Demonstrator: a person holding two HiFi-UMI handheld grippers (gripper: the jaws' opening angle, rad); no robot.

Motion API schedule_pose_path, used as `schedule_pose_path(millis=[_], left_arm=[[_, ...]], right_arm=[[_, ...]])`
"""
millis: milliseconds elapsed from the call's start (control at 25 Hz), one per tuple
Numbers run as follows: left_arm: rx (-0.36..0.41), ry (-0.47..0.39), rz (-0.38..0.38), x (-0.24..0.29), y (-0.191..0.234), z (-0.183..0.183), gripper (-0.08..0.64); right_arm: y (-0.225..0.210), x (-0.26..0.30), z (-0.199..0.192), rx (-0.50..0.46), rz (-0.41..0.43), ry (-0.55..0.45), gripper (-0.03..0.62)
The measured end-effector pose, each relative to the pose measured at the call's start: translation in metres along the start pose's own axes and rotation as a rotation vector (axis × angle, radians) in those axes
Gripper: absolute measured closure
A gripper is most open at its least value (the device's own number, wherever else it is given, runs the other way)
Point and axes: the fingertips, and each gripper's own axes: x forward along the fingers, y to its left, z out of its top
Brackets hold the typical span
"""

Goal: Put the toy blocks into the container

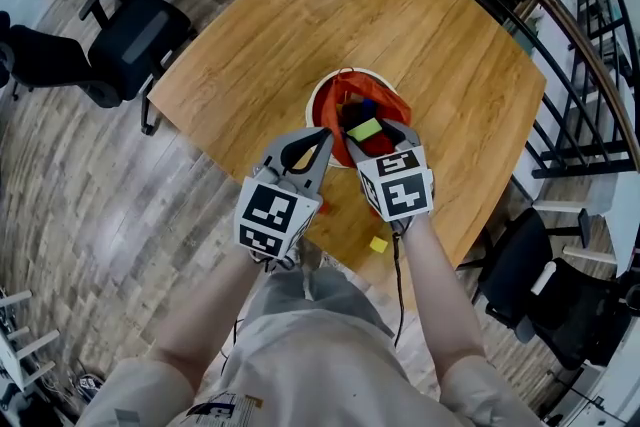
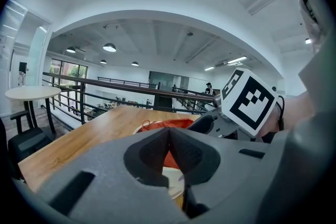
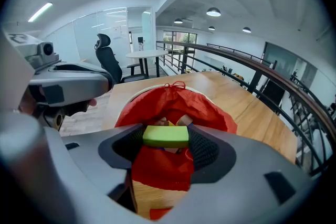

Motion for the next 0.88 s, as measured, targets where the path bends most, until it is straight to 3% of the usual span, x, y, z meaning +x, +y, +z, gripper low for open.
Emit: schedule_pose_path(millis=[560, 880], left_arm=[[-0.011, 0.023, -0.004, -0.004, -0.001, -0.010, 0.548], [0.001, 0.002, 0.001, -0.012, -0.003, 0.006, 0.548]], right_arm=[[0.000, -0.001, 0.000, 0.022, -0.010, -0.014, 0.327], [-0.007, -0.021, 0.014, 0.076, -0.038, -0.098, 0.330]])
